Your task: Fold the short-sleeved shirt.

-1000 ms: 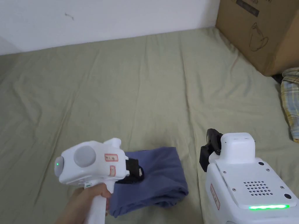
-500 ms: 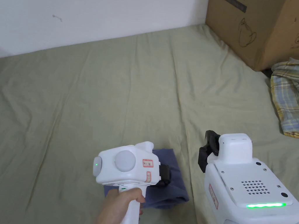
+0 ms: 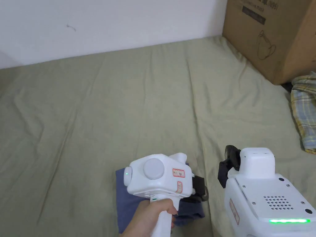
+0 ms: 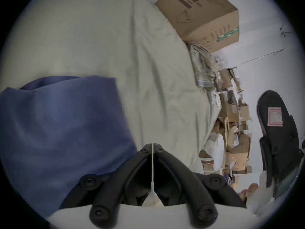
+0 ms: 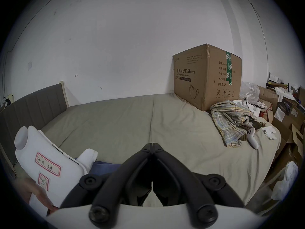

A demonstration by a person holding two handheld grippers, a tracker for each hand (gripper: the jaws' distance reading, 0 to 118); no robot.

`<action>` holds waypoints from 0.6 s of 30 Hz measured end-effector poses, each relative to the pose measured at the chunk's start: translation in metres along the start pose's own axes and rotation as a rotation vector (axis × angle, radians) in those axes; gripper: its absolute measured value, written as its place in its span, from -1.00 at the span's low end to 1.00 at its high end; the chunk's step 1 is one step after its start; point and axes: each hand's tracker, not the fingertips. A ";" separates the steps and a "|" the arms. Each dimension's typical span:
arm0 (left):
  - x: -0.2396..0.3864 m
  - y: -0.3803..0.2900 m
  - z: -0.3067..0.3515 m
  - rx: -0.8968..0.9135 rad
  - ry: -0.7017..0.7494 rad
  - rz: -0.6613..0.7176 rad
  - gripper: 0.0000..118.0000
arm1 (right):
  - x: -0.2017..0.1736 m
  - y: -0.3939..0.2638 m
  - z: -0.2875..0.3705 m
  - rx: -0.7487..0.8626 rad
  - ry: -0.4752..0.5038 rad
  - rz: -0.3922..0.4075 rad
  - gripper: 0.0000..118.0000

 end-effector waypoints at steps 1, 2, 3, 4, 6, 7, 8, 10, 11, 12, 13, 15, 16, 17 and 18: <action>0.004 -0.001 0.002 0.005 0.030 -0.031 -0.98 | 0.000 0.002 0.002 0.000 0.002 -0.004 -1.00; 0.005 -0.003 0.005 0.020 0.064 -0.061 -0.98 | 0.000 0.004 0.004 0.002 0.000 -0.005 -1.00; 0.003 -0.005 0.011 0.035 0.073 -0.065 -0.98 | -0.001 0.006 0.006 0.005 0.002 -0.004 -1.00; -0.001 -0.006 0.016 0.035 0.064 -0.052 -0.98 | 0.000 0.009 0.007 0.007 0.009 -0.001 -1.00; -0.014 -0.012 0.040 0.082 0.037 -0.003 -0.98 | -0.003 0.016 0.010 0.015 0.015 0.017 -1.00; -0.019 -0.014 0.052 0.112 0.025 -0.003 -0.98 | -0.004 0.020 0.011 0.017 0.023 0.022 -1.00; -0.025 -0.018 0.067 0.139 0.026 -0.014 -0.98 | -0.006 0.024 0.012 0.023 0.036 0.023 -1.00; -0.046 -0.022 0.092 0.205 0.033 -0.004 -0.98 | -0.011 0.034 0.012 0.020 0.076 0.022 -1.00; -0.055 -0.026 0.106 0.231 0.017 0.013 -0.98 | -0.016 0.040 0.010 0.008 0.101 0.029 -1.00; -0.064 -0.028 0.121 0.249 -0.012 0.049 -0.98 | -0.021 0.046 0.007 -0.012 0.133 0.040 -1.00; -0.062 -0.035 0.136 0.271 -0.036 0.068 -0.98 | -0.027 0.051 0.003 -0.036 0.154 0.051 -1.00; -0.074 -0.047 0.162 0.340 -0.021 0.082 -0.98 | -0.043 0.061 -0.010 -0.128 0.229 0.076 -1.00; -0.080 -0.052 0.170 0.352 -0.010 0.080 -0.98 | -0.050 0.062 -0.017 -0.174 0.247 0.079 -1.00; -0.092 -0.057 0.176 0.362 -0.001 0.083 -0.98 | -0.059 0.062 -0.028 -0.266 0.268 0.095 -1.00; -0.103 -0.063 0.181 0.373 0.008 0.091 -0.98 | -0.066 0.056 -0.041 -0.332 0.307 0.087 -1.00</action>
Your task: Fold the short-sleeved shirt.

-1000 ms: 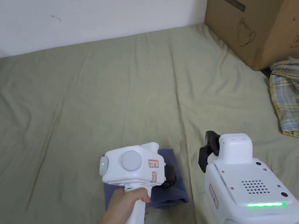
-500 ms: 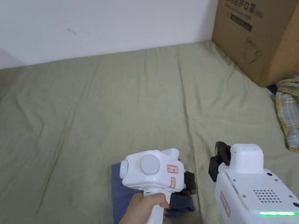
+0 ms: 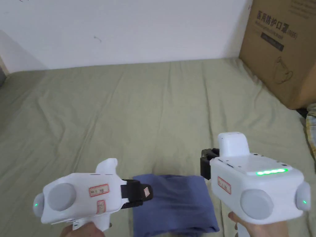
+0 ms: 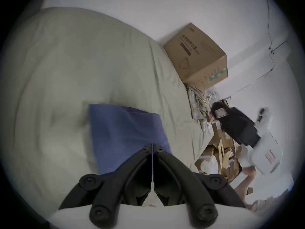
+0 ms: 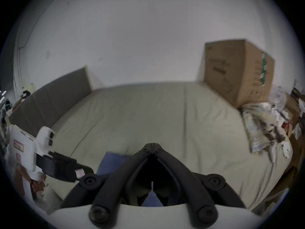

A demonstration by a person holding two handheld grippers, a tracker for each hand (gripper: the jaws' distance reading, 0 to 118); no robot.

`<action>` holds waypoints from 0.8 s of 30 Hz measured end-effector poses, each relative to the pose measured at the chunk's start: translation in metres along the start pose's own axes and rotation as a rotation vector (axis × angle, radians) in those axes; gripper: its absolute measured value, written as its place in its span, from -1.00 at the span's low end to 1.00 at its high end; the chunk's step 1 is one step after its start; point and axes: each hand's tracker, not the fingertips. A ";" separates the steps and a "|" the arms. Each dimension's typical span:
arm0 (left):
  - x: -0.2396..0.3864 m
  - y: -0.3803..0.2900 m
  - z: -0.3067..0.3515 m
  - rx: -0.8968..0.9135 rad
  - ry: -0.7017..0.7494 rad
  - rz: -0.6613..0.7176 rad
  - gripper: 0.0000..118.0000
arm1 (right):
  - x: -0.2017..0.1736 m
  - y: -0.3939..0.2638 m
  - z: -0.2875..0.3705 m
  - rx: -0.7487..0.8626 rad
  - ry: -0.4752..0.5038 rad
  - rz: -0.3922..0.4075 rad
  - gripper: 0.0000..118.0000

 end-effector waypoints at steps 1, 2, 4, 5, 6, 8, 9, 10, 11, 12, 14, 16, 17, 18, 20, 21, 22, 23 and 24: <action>-0.008 -0.003 0.005 0.006 0.003 0.005 -0.98 | -0.002 -0.003 -0.013 -0.061 0.035 0.003 -1.00; -0.017 -0.007 0.010 0.014 0.008 0.030 -0.98 | -0.005 -0.009 -0.026 -0.101 0.049 -0.006 -1.00; -0.031 -0.018 0.016 0.026 0.005 0.068 -0.98 | -0.009 -0.029 -0.055 -0.182 0.056 -0.013 -1.00; -0.038 -0.023 0.018 0.027 -0.005 0.087 -0.98 | -0.011 -0.039 -0.067 -0.213 0.051 -0.010 -1.00; -0.044 -0.027 0.019 0.026 -0.011 0.097 -0.98 | -0.013 -0.046 -0.076 -0.231 0.045 0.001 -1.00; -0.058 -0.033 0.017 0.017 -0.027 0.131 -0.98 | -0.017 -0.061 -0.087 -0.283 0.040 0.035 -1.00; -0.063 -0.036 0.016 0.014 -0.031 0.138 -0.98 | -0.018 -0.066 -0.091 -0.285 0.046 0.043 -1.00; -0.067 -0.038 0.015 0.012 -0.032 0.151 -0.98 | -0.018 -0.069 -0.095 -0.305 0.038 0.045 -1.00; -0.065 -0.040 0.013 0.005 -0.034 0.160 -0.98 | -0.017 -0.071 -0.098 -0.314 0.040 0.038 -1.00; -0.067 -0.041 0.011 0.000 -0.038 0.166 -0.98 | -0.015 -0.076 -0.104 -0.318 0.042 0.028 -1.00; -0.074 -0.042 0.005 0.008 -0.059 0.211 -0.98 | -0.013 -0.075 -0.109 -0.320 0.042 0.004 -1.00; -0.085 -0.040 -0.003 0.007 -0.098 0.252 -0.97 | -0.013 -0.073 -0.110 -0.321 0.043 -0.004 -1.00; -0.087 -0.038 -0.007 0.004 -0.106 0.255 -0.97 | -0.013 -0.073 -0.112 -0.324 0.042 0.001 -1.00; -0.088 -0.035 -0.011 0.003 -0.097 0.249 -0.91 | -0.014 -0.074 -0.114 -0.328 0.040 0.009 -1.00; -0.087 -0.029 -0.016 -0.003 -0.078 0.243 -0.38 | -0.015 -0.074 -0.112 -0.331 0.039 0.019 -1.00; -0.089 -0.025 -0.019 -0.007 -0.079 0.240 0.19 | -0.015 -0.074 -0.112 -0.330 0.040 0.017 -1.00; -0.093 -0.020 -0.024 -0.020 -0.092 0.238 0.58 | -0.014 -0.074 -0.112 -0.330 0.042 0.013 -1.00; -0.098 -0.017 -0.028 -0.039 -0.135 0.249 0.86 | -0.012 -0.074 -0.112 -0.329 0.045 0.002 -1.00; -0.102 -0.013 -0.033 -0.044 -0.172 0.279 1.00 | -0.012 -0.074 -0.110 -0.329 0.051 -0.007 -1.00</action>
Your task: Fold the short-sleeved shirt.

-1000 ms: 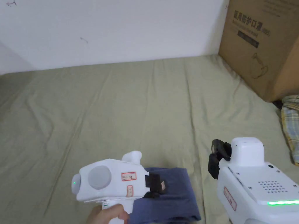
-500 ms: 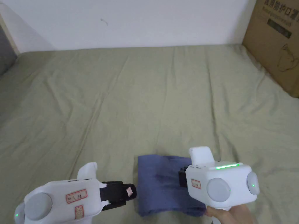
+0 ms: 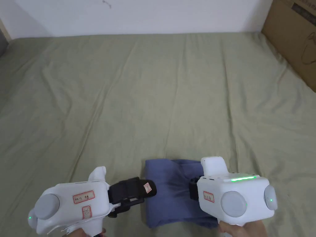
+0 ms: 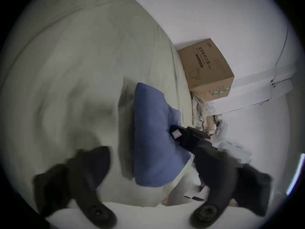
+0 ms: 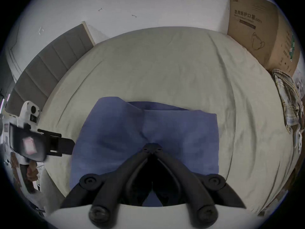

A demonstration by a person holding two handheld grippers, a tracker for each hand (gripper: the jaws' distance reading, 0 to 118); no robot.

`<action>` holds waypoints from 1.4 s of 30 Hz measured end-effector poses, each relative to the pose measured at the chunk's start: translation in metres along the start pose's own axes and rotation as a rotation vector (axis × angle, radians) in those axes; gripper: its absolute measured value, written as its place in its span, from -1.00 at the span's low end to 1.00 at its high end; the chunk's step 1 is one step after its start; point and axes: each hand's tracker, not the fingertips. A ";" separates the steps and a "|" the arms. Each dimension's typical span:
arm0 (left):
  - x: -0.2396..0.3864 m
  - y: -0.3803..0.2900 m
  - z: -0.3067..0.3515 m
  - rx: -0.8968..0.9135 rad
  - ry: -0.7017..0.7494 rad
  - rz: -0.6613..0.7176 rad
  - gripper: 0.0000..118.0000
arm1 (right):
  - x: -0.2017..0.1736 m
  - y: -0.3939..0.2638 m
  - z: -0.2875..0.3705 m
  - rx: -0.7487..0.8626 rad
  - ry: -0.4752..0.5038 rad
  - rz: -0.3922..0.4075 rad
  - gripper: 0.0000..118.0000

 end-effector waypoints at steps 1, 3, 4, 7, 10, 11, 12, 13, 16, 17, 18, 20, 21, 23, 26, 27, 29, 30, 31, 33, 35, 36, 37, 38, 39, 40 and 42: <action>-0.004 0.004 -0.004 -0.003 -0.031 0.023 1.00 | 0.001 0.000 0.000 -0.001 0.003 -0.005 -1.00; -0.005 0.011 -0.009 0.014 -0.066 0.092 1.00 | 0.001 0.000 0.000 -0.001 0.007 -0.014 -1.00; -0.010 0.014 -0.015 0.018 -0.088 0.113 1.00 | 0.001 0.000 -0.001 -0.002 0.008 -0.017 -1.00; -0.029 0.021 -0.041 -0.008 -0.213 0.174 1.00 | 0.002 0.001 -0.003 -0.002 0.007 -0.020 -1.00; -0.019 0.023 -0.054 -0.054 -0.293 0.164 1.00 | 0.005 0.002 -0.003 -0.006 0.019 -0.041 -1.00; -0.016 0.023 -0.060 -0.105 -0.298 0.153 1.00 | 0.006 0.002 -0.004 -0.007 0.024 -0.050 -1.00; -0.015 0.022 -0.066 -0.137 -0.300 0.146 1.00 | 0.006 0.003 -0.003 -0.007 0.027 -0.055 -1.00; -0.013 0.023 -0.073 -0.149 -0.300 0.143 1.00 | 0.006 0.002 -0.003 -0.006 0.027 -0.055 -1.00; -0.014 0.028 -0.082 -0.144 -0.320 0.177 1.00 | 0.000 0.000 -0.001 0.002 0.010 -0.024 -1.00; -0.012 0.027 -0.083 -0.142 -0.309 0.180 0.93 | -0.002 -0.001 0.001 0.004 0.001 -0.012 -1.00; -0.011 0.027 -0.083 -0.137 -0.281 0.166 0.51 | -0.003 -0.001 0.002 0.006 -0.003 -0.009 -1.00; -0.014 0.026 -0.089 -0.161 -0.060 0.120 -0.61 | -0.002 0.001 0.003 0.008 -0.009 -0.014 -1.00; -0.021 0.025 -0.091 -0.172 -0.061 0.134 -0.62 | -0.002 0.001 0.004 0.009 -0.011 -0.020 -1.00; -0.026 0.028 -0.082 -0.142 -0.183 0.172 -0.62 | 0.000 0.002 0.010 0.027 0.012 -0.060 -1.00; -0.019 0.033 -0.075 -0.182 -0.096 0.065 -0.62 | -0.003 0.010 0.024 0.077 0.000 -0.084 -1.00; -0.017 0.036 -0.069 -0.182 -0.087 0.070 -0.62 | -0.005 0.013 0.030 0.111 -0.008 -0.087 -1.00; -0.018 0.042 -0.052 -0.180 -0.055 0.050 -0.62 | -0.010 0.018 0.038 0.182 -0.027 -0.073 -1.00; -0.019 0.046 -0.042 -0.169 -0.027 0.034 -0.62 | -0.015 0.020 0.044 0.217 -0.041 -0.063 -1.00; -0.027 0.051 -0.028 -0.161 0.001 0.029 -0.62 | -0.020 0.023 0.052 0.265 -0.055 -0.053 -1.00; -0.036 0.061 0.005 -0.132 0.051 0.017 -0.62 | -0.038 0.030 0.075 0.376 -0.076 -0.035 -1.00; -0.038 0.067 0.043 -0.100 0.107 0.000 -0.62 | -0.052 0.032 0.087 0.462 -0.083 -0.016 -1.00; -0.040 0.070 0.063 -0.084 0.144 -0.003 -0.62 | -0.060 0.033 0.093 0.504 -0.094 -0.007 -1.00; -0.045 0.076 0.083 -0.071 0.190 -0.010 -0.62 | -0.069 0.034 0.098 0.548 -0.112 -0.001 -1.00; -0.050 0.082 0.105 -0.070 0.241 -0.020 -0.62 | -0.077 0.033 0.104 0.587 -0.133 0.002 -1.00; -0.056 0.089 0.122 -0.063 0.287 -0.027 -0.62 | -0.083 0.032 0.108 0.621 -0.129 0.002 -1.00; -0.062 0.096 0.142 -0.072 0.354 -0.044 -0.62 | -0.089 0.031 0.112 0.644 -0.120 0.005 -1.00; -0.071 0.110 0.179 -0.070 0.515 -0.069 -0.62 | -0.100 0.029 0.117 0.679 -0.137 0.021 -1.00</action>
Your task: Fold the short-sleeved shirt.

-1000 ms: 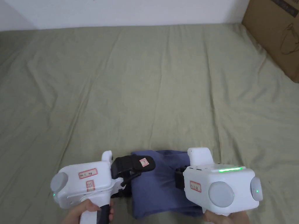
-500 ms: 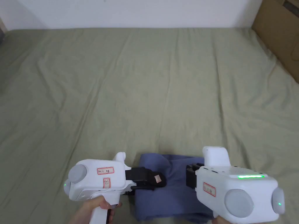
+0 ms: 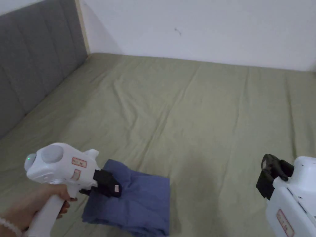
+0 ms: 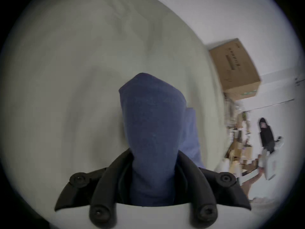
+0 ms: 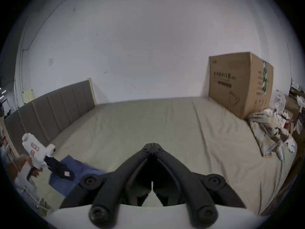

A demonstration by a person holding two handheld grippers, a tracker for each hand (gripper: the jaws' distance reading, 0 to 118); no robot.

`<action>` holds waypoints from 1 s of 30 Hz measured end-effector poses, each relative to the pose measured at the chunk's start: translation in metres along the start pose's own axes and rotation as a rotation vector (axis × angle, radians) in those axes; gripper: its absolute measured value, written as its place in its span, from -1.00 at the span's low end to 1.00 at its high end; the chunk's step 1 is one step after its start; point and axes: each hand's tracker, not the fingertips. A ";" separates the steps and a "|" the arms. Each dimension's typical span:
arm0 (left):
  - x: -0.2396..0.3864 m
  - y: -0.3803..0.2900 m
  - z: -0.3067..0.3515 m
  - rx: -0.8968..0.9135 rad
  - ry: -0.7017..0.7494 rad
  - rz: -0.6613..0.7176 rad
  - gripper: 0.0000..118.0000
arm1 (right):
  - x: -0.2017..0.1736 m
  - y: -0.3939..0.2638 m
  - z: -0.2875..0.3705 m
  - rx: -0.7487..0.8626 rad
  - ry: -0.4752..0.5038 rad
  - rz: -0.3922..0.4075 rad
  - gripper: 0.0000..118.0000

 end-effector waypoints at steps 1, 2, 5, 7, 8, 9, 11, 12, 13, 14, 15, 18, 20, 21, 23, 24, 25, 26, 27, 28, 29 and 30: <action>-0.017 0.007 0.010 -0.008 0.074 -0.015 -0.62 | -0.004 0.001 0.003 0.015 -0.005 0.010 -1.00; -0.033 0.013 0.022 -0.003 0.155 -0.027 -0.62 | -0.007 0.001 0.003 0.019 -0.007 0.023 -1.00; -0.069 0.026 0.043 -0.036 0.419 -0.082 -0.62 | -0.012 0.003 0.004 0.019 -0.009 0.028 -1.00; -0.085 0.031 0.048 -0.049 0.601 -0.165 -0.62 | -0.011 0.003 0.002 0.020 -0.019 0.024 -1.00; -0.093 0.033 0.049 -0.069 0.681 -0.215 -0.62 | -0.012 0.002 0.001 0.020 -0.024 0.024 -1.00; -0.085 0.021 0.054 -0.096 0.753 -0.242 -0.62 | -0.012 0.003 0.000 0.013 -0.028 0.028 -1.00; -0.096 0.021 0.055 -0.091 0.808 -0.228 -0.62 | -0.012 0.002 -0.005 -0.001 -0.035 0.036 -1.00; -0.102 0.020 0.055 -0.078 0.781 -0.222 -0.61 | -0.012 0.001 -0.006 -0.004 -0.039 0.038 -1.00; -0.100 0.015 0.059 -0.053 0.772 -0.213 -0.54 | -0.012 0.001 -0.006 -0.006 -0.040 0.037 -1.00; -0.100 0.012 0.058 -0.022 0.763 -0.186 -0.36 | -0.011 0.000 -0.008 -0.011 -0.042 0.035 -1.00; -0.100 0.009 0.056 0.001 0.803 -0.176 0.13 | -0.010 -0.001 -0.009 -0.015 -0.043 0.036 -1.00; -0.101 0.005 0.058 0.044 0.841 -0.188 1.00 | -0.009 -0.003 -0.012 -0.028 -0.043 0.040 -1.00; -0.093 0.003 0.064 0.093 0.791 -0.159 0.98 | -0.007 -0.004 -0.012 -0.031 -0.043 0.035 -1.00; -0.092 0.005 0.067 0.088 0.782 -0.139 0.98 | -0.007 -0.004 -0.012 -0.032 -0.042 0.034 -1.00; -0.081 0.003 0.071 0.066 0.757 -0.101 0.97 | -0.005 -0.005 -0.011 -0.035 -0.042 0.033 -1.00; -0.074 0.001 0.073 0.078 0.757 -0.107 0.88 | -0.003 -0.006 -0.009 -0.033 -0.040 0.031 -1.00; -0.067 0.000 0.075 0.092 0.749 -0.116 0.77 | -0.002 -0.006 -0.008 -0.032 -0.041 0.030 -1.00; -0.056 -0.003 0.079 0.118 0.731 -0.130 0.69 | 0.000 -0.006 -0.008 -0.032 -0.039 0.029 -1.00; -0.046 -0.005 0.081 0.132 0.712 -0.139 0.69 | 0.002 -0.007 -0.007 -0.032 -0.038 0.027 -1.00; -0.034 -0.009 0.084 0.148 0.698 -0.144 0.31 | 0.004 -0.007 -0.006 -0.032 -0.038 0.026 -1.00; -0.021 -0.013 0.085 0.171 0.675 -0.139 -0.25 | 0.006 -0.006 -0.005 -0.035 -0.036 0.025 -1.00; -0.012 -0.017 0.085 0.199 0.657 -0.136 -0.88 | 0.008 -0.006 -0.003 -0.036 -0.035 0.022 -1.00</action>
